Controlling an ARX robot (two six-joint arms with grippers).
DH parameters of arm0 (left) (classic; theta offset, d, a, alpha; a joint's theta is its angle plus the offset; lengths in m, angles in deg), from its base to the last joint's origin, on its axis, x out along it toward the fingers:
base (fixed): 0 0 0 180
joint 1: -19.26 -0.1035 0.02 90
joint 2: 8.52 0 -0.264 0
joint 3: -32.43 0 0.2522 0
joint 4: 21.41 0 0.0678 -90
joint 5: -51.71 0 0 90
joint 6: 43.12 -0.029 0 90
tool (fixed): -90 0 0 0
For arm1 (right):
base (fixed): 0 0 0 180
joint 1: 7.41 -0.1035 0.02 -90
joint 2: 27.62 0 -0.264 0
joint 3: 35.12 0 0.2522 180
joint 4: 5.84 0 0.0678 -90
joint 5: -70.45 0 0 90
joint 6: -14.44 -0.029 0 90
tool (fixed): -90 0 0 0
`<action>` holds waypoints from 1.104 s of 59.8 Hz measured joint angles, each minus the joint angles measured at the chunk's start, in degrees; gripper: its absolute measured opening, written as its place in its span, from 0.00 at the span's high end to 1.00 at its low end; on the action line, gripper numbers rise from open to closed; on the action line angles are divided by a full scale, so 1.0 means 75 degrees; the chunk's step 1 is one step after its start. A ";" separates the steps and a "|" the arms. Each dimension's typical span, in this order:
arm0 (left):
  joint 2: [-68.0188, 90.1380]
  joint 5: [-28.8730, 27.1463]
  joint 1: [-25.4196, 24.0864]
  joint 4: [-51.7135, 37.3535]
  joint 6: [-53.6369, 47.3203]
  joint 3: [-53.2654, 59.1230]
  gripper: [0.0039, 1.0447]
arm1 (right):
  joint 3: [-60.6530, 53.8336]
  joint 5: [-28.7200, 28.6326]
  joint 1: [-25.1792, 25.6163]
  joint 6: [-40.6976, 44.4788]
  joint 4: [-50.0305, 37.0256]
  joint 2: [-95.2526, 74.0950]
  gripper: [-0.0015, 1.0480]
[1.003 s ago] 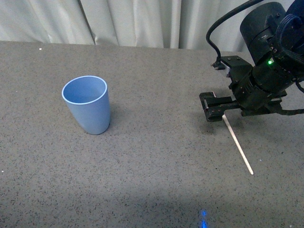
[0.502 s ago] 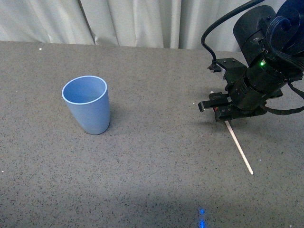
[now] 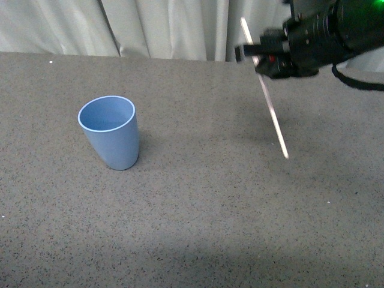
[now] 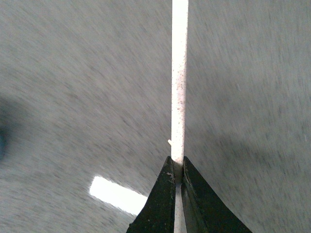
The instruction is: Transfer chopsticks to blue cup
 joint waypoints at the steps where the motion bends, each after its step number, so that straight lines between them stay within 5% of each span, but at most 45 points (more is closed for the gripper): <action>1: 0.0000 0.0000 0.0000 0.0000 0.0000 0.0000 0.06 | -0.0044 -0.0058 -0.0032 -0.0003 -0.0166 0.0047 0.99; 25: 0.0000 0.0000 0.0000 0.0000 0.0003 0.0000 0.06 | -0.0627 -0.1906 -0.1125 -0.0560 -0.5546 -0.0125 0.99; 47: 0.0000 0.0000 0.0000 0.0000 0.0003 0.0000 0.06 | 0.0597 -0.2978 -0.1714 -0.1256 -0.5866 -0.1253 0.99; 66: 0.0000 0.0000 0.0000 0.0000 0.0000 0.0000 0.06 | 0.1556 -0.3086 -0.1894 -0.1591 -0.5817 -0.2363 0.99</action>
